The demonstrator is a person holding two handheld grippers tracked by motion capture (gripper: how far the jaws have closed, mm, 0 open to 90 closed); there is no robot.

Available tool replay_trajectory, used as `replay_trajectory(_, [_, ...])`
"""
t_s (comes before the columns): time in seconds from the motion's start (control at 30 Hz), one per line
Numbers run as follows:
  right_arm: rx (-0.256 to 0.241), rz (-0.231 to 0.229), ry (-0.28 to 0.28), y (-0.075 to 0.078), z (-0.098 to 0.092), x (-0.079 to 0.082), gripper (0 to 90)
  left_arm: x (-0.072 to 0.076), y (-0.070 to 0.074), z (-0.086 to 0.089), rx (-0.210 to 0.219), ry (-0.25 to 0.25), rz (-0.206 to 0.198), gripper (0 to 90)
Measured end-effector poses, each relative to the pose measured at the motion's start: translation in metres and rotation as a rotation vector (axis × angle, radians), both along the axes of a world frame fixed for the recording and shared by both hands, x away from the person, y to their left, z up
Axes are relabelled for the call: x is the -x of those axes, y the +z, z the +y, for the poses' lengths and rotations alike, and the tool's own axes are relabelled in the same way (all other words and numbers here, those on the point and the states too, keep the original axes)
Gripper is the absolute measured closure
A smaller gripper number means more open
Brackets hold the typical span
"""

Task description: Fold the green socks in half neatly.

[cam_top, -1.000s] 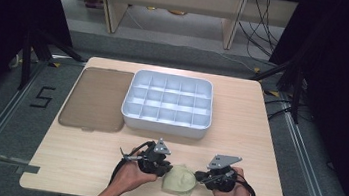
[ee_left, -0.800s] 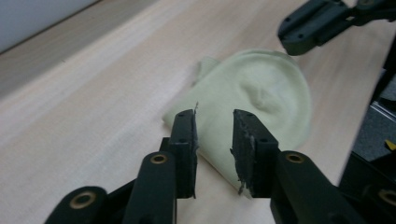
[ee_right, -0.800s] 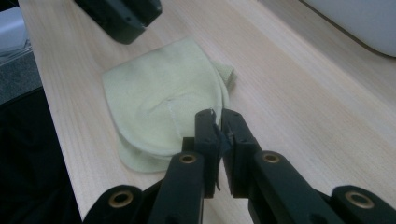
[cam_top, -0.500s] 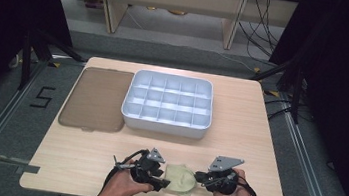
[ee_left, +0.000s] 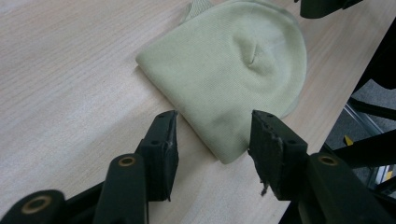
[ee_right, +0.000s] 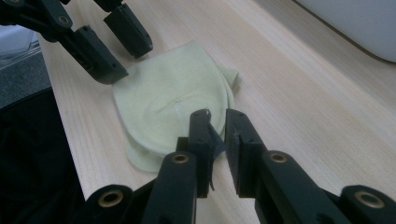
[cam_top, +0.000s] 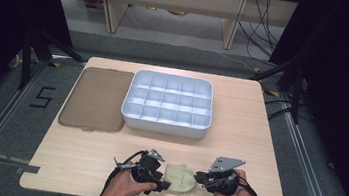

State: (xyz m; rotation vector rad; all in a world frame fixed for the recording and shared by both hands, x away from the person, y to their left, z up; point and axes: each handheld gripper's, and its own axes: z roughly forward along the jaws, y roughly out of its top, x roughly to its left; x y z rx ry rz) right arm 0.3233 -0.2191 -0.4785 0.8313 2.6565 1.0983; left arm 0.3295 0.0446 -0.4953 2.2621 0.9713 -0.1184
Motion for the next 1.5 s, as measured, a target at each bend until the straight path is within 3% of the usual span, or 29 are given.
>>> replay_trajectory(0.03, [-0.002,0.001,0.003,0.000,0.000,0.000,80.9,0.000,-0.002,-0.002,-0.025,-0.023,-0.009,53.0])
replay_trajectory(0.27, [-0.012,-0.003,0.001,0.000,0.000,0.000,80.6,0.002,-0.003,-0.005,-0.044,-0.039,-0.048,61.5])
replay_trajectory(0.3, [-0.009,-0.005,0.008,0.000,-0.001,0.000,80.6,0.002,-0.004,-0.004,-0.021,-0.016,-0.048,62.8])
replay_trajectory(0.53, [-0.011,-0.005,0.016,0.001,0.000,0.000,80.6,-0.001,-0.005,-0.002,-0.025,-0.022,-0.064,69.8])
replay_trajectory(0.63, [-0.009,-0.010,0.008,0.001,0.001,0.001,80.6,-0.001,-0.006,-0.002,0.013,0.019,-0.037,75.0])
replay_trajectory(0.8, [-0.008,-0.003,0.020,-0.001,0.004,0.003,80.8,-0.003,-0.006,0.001,0.026,0.025,-0.030,82.3])
replay_trajectory(0.83, [-0.010,-0.010,0.029,0.000,0.005,0.003,80.8,-0.003,-0.006,0.001,0.035,0.044,-0.037,82.3])
replay_trajectory(0.87, [-0.012,-0.007,0.034,0.000,0.008,0.004,80.9,-0.005,-0.006,0.004,0.015,0.015,-0.038,82.8])
replay_trajectory(0.93, [-0.010,-0.010,0.038,0.000,0.009,0.005,80.9,-0.005,-0.005,0.004,0.012,0.013,-0.041,83.2])
replay_trajectory(0.97, [-0.010,-0.011,0.043,0.000,0.011,0.006,81.3,-0.007,-0.003,0.007,-0.019,-0.015,-0.059,83.3])
replay_trajectory(1.07, [-0.018,-0.011,0.054,0.000,0.015,0.007,81.9,-0.004,-0.004,0.002,0.019,0.024,-0.066,83.5])
replay_trajectory(1.1, [-0.025,-0.018,0.062,0.000,0.017,0.008,82.4,-0.005,-0.003,0.004,-0.022,-0.024,-0.075,83.5])
replay_trajectory(1.17, [-0.035,-0.007,0.059,-0.003,0.027,0.009,85.0,0.000,-0.002,0.000,0.008,0.025,-0.081,83.6])
replay_trajectory(1.2, [-0.035,-0.007,0.059,-0.003,0.027,0.009,85.0,0.000,-0.002,0.000,0.008,0.025,-0.081,83.7])
replay_trajectory(1.23, [-0.040,0.000,0.074,-0.004,0.035,0.011,86.7,-0.002,0.001,0.004,-0.039,-0.033,-0.090,83.7])
replay_trajectory(1.27, [-0.040,-0.015,0.089,-0.005,0.037,0.010,87.3,-0.002,0.001,0.004,-0.039,-0.033,-0.090,83.7])
replay_trajectory(1.3, [-0.048,-0.018,0.106,-0.005,0.041,0.011,87.8,0.000,0.001,0.002,-0.011,0.012,-0.101,83.7])
replay_trajectory(1.33, [-0.048,-0.018,0.106,-0.005,0.041,0.011,87.8,0.000,0.001,0.002,-0.011,0.012,-0.101,83.7])
replay_trajectory(1.37, [-0.050,-0.011,0.116,-0.006,0.044,0.011,88.1,-0.002,0.003,0.006,-0.044,-0.031,-0.100,83.7])
replay_trajectory(1.47, [-0.056,0.005,0.126,-0.008,0.050,0.012,88.6,-0.003,0.004,0.007,-0.042,-0.026,-0.110,83.7])
replay_trajectory(1.5, [-0.057,0.014,0.130,-0.011,0.055,0.012,88.9,-0.001,0.003,0.004,-0.014,0.008,-0.112,83.6])
